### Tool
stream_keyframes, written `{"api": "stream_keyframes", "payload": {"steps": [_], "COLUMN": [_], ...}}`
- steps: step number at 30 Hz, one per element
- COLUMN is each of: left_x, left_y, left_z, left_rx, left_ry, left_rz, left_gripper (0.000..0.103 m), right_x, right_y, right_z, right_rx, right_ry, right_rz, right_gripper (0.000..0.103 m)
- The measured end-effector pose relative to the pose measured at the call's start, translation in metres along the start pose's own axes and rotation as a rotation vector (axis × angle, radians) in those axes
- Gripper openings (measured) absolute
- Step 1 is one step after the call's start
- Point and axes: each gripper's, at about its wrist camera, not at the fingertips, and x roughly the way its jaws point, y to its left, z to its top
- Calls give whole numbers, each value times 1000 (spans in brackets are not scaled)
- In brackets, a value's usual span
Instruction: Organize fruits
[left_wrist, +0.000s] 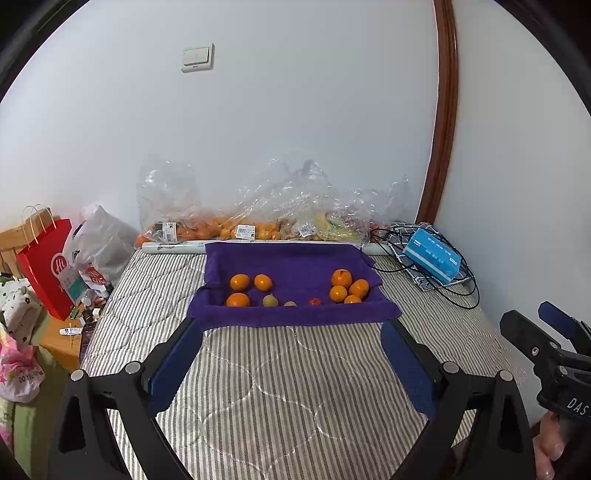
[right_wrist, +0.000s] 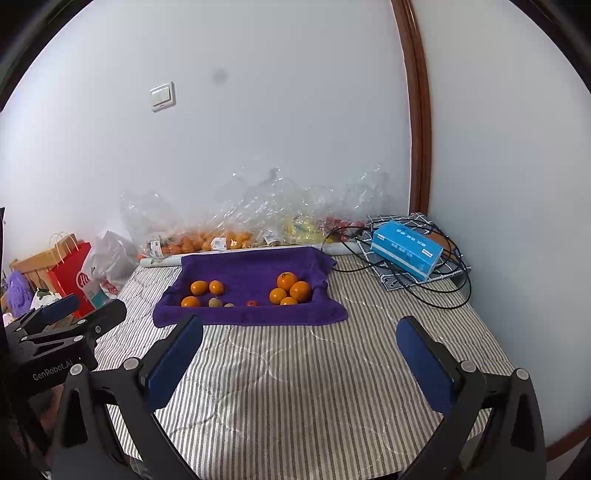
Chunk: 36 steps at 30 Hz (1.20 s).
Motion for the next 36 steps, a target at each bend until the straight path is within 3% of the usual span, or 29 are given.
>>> {"api": "stream_keyframes", "payload": {"steps": [36], "left_x": [-3], "left_y": [-1], "left_z": [-3], "left_rx": [3], "left_ry": [-2], "left_rz": [4], "left_gripper": [98], "right_x": [-5], "right_y": [3], "right_z": [0], "right_rx": [2], "right_ry": [-12], "right_rz": [19], "right_gripper": [103]}}
